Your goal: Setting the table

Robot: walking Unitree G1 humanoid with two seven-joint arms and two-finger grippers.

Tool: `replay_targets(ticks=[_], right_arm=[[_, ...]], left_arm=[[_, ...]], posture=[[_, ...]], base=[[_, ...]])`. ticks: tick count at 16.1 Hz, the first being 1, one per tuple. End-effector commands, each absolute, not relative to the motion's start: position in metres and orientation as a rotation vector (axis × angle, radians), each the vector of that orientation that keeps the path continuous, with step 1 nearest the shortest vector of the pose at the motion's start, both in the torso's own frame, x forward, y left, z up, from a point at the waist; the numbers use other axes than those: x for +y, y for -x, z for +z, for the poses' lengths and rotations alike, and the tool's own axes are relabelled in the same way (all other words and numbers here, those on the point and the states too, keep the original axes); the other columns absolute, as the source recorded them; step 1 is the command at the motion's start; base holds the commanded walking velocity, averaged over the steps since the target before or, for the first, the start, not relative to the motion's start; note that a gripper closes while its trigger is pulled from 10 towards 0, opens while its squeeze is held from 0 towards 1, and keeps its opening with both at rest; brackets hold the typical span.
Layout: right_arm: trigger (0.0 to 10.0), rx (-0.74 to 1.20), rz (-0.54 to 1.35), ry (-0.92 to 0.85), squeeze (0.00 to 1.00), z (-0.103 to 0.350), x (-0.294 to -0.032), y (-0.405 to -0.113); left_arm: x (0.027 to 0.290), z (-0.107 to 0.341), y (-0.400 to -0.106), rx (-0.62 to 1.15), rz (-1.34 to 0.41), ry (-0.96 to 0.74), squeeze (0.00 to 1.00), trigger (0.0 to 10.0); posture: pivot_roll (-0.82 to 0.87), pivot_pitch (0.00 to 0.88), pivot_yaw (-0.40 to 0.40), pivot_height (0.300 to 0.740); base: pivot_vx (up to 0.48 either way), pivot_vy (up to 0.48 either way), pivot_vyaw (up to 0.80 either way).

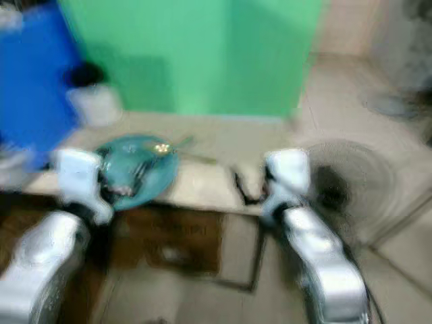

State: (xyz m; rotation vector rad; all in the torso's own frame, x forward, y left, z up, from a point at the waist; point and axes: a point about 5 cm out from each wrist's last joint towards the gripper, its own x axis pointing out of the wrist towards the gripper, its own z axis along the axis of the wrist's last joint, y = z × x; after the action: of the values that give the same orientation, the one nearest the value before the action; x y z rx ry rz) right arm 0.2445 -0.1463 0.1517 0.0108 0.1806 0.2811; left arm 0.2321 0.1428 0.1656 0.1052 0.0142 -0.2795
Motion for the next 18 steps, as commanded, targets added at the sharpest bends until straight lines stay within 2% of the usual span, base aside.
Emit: replay_targets(ticks=[1,3,4,5,6,11,15,18], right_arm=[[10.0,0.149,0.327,-0.023,0.61,0.158,-0.136,-0.246],[10.0,0.149,0.333,-0.020,0.59,0.158,-0.135,-0.248],[10.0,0.150,0.321,-0.020,0.47,0.158,-0.136,-0.250],[10.0,0.152,0.303,-0.024,0.35,0.158,-0.139,-0.251],[10.0,0.154,0.293,-0.024,0.00,0.158,-0.142,-0.253],[10.0,0.161,0.385,0.084,0.00,0.162,-0.149,-0.266],[10.0,0.233,0.545,0.225,0.00,0.153,-0.158,-0.293],[10.0,0.282,0.656,0.334,0.00,0.148,-0.163,-0.326]], left_arm=[[0.151,0.168,-0.233,0.012,-0.248,-0.125,0.00,10.0],[0.151,0.167,-0.231,0.013,-0.247,-0.125,0.00,10.0],[0.151,0.167,-0.231,0.014,-0.247,-0.125,0.00,10.0],[0.151,0.167,-0.230,0.015,-0.248,-0.125,0.00,10.0],[0.151,0.167,-0.229,0.017,-0.252,-0.125,0.00,10.0],[0.149,0.164,-0.229,0.033,-0.327,-0.134,0.00,10.0],[0.142,0.165,-0.228,0.045,-0.486,-0.150,0.00,10.0],[0.132,0.165,-0.222,0.066,-0.679,-0.162,0.00,10.0]], posture=[[0.17,0.000,0.017,0.740],[0.17,0.000,0.011,0.740],[0.17,0.000,0.009,0.740],[0.18,0.000,0.008,0.740],[0.17,0.000,0.007,0.740],[0.16,0.000,0.010,0.740],[0.15,0.000,0.018,0.740],[0.16,0.000,0.015,0.740]], base=[[0.277,0.000,0.80],[0.279,0.000,0.80],[0.281,0.000,0.00],[0.281,0.000,0.00],[0.281,0.000,0.00],[0.159,0.000,0.00],[0.000,0.000,0.00],[0.000,0.000,0.00]])
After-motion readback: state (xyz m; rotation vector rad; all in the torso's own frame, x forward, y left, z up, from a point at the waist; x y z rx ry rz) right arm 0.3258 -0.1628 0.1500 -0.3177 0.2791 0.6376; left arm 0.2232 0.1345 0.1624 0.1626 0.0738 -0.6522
